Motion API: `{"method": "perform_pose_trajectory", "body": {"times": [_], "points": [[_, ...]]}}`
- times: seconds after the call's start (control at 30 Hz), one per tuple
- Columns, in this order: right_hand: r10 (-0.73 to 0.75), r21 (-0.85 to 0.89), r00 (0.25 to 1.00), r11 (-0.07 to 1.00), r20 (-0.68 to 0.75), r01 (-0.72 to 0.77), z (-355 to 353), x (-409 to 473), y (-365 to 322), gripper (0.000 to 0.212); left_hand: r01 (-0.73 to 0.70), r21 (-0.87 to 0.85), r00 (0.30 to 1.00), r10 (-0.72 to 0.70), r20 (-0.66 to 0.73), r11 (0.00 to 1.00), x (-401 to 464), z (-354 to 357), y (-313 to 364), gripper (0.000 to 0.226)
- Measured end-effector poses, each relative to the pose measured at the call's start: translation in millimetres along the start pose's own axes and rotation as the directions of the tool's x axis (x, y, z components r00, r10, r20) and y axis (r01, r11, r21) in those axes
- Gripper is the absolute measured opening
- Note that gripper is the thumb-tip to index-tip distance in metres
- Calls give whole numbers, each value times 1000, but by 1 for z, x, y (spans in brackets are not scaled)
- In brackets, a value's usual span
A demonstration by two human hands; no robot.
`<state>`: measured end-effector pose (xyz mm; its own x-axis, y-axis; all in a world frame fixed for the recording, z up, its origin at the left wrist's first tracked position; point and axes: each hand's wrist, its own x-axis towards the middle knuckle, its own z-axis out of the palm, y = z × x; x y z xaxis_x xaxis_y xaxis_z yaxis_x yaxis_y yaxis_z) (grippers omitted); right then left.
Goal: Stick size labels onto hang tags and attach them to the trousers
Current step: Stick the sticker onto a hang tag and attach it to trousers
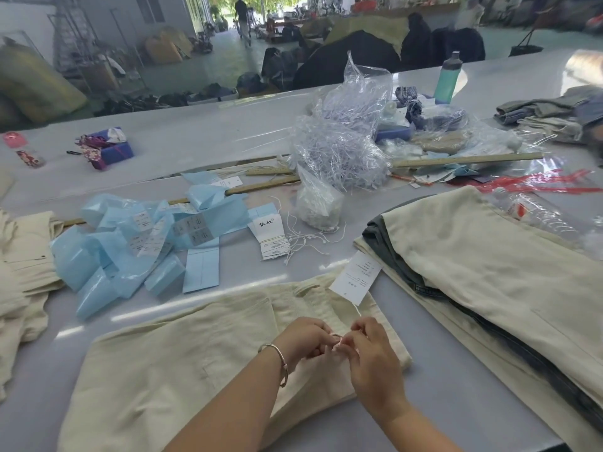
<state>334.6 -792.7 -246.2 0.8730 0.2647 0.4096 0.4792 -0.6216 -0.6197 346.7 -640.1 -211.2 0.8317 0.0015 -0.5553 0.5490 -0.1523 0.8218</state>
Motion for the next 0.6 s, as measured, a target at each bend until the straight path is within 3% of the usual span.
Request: {"method": "perform_pose_trajectory", "body": {"times": [0.1,0.2,0.47,0.6], "points": [[0,-111,995,994,-95,-11,8,-3,-9,20,26,-73,1000,-26,9,997,-3,-2,-1,20],[120,-37,979,991,-164,-128,15,-4,-11,24,83,-201,996,-80,25,976,-5,-2,-5,21],[230,55,958,973,-169,-224,31,-9,-6,23,78,-245,997,-75,20,966,-11,-8,-21,14],[221,133,964,970,-149,-202,33,-9,-3,19,54,-257,999,-54,10,965,-11,-8,-24,11]]}}
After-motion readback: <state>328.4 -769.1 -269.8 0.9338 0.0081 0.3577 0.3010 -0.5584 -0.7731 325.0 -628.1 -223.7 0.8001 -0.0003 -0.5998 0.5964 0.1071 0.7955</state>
